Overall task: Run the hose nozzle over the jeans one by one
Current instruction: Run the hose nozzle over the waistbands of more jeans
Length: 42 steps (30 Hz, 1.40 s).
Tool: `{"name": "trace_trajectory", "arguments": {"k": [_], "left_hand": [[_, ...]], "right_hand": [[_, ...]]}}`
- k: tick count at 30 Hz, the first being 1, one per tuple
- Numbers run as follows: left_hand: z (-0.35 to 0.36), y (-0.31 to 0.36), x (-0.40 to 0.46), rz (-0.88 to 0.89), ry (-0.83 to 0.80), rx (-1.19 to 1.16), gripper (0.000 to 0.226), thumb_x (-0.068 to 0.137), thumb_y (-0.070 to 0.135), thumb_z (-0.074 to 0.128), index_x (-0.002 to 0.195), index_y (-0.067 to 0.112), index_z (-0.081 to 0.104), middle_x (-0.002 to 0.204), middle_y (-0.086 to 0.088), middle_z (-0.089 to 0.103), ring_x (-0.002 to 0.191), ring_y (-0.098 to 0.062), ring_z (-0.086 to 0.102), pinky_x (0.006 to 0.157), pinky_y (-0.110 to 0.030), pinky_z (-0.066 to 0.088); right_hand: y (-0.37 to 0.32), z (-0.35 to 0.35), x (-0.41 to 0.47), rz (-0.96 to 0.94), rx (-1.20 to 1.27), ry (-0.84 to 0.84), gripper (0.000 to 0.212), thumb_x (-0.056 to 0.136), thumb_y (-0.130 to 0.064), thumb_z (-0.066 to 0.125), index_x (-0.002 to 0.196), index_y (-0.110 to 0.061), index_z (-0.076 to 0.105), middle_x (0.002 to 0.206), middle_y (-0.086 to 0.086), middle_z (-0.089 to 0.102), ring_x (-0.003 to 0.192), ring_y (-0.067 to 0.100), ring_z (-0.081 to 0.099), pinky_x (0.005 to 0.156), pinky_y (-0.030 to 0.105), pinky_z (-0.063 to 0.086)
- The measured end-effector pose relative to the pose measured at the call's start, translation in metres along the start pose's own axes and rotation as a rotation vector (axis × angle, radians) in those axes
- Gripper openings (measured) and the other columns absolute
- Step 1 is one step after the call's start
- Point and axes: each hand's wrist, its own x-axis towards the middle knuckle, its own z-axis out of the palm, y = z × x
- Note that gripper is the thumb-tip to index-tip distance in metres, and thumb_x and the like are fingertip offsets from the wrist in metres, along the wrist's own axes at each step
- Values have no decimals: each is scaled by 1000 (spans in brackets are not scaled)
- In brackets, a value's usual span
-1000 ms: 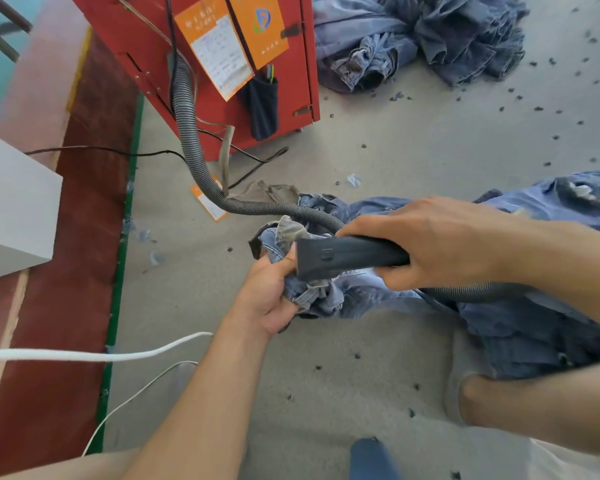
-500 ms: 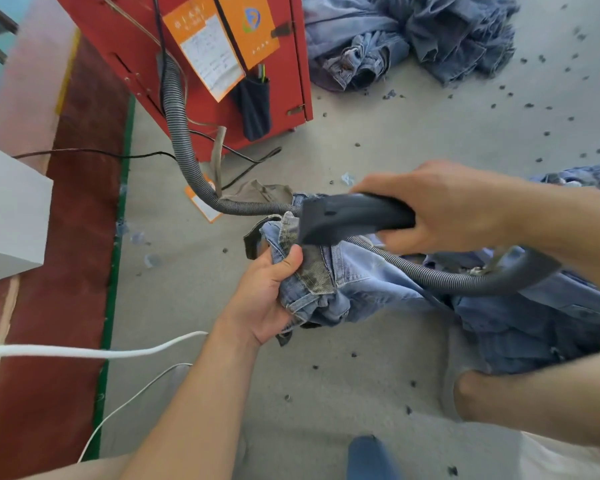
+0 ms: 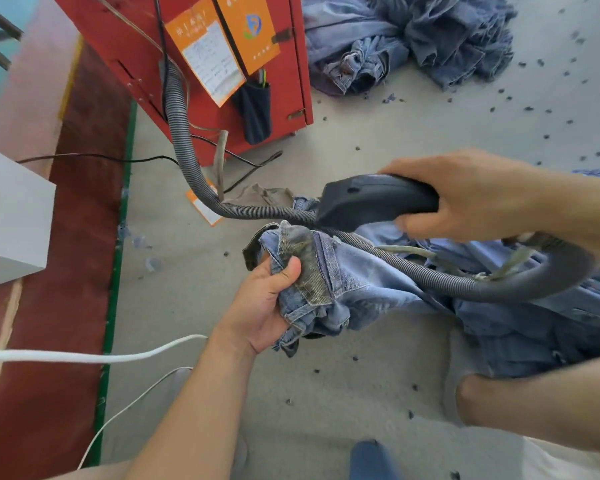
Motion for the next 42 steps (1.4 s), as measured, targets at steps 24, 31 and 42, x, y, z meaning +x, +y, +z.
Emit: {"name": "trace_trajectory", "arguments": {"k": [24, 31, 42], "left_hand": [[-1, -7, -15, -92, -89, 83, 30, 93, -2, 54, 118, -1, 71, 115, -21, 74, 102, -33, 74, 85, -44, 61], [12, -3, 8, 11, 448, 346, 34, 86, 32, 82, 108, 7, 77, 103, -16, 78, 93, -31, 77, 79, -48, 63], [24, -4, 1, 31, 158, 83, 51, 101, 36, 52, 139, 2, 57, 134, -22, 66, 124, -37, 64, 101, -53, 55]], "right_hand": [[-8, 5, 10, 30, 121, -46, 28, 87, -26, 68, 106, -43, 59, 75, -23, 67, 49, 5, 64, 48, 15, 47], [7, -11, -6, 74, 217, -38, 30, 89, -24, 69, 106, -47, 58, 68, -8, 69, 44, 17, 65, 42, 23, 50], [-10, 7, -12, 107, 45, -162, 24, 86, -34, 66, 106, -45, 57, 76, -20, 68, 58, 4, 64, 54, 17, 48]]}}
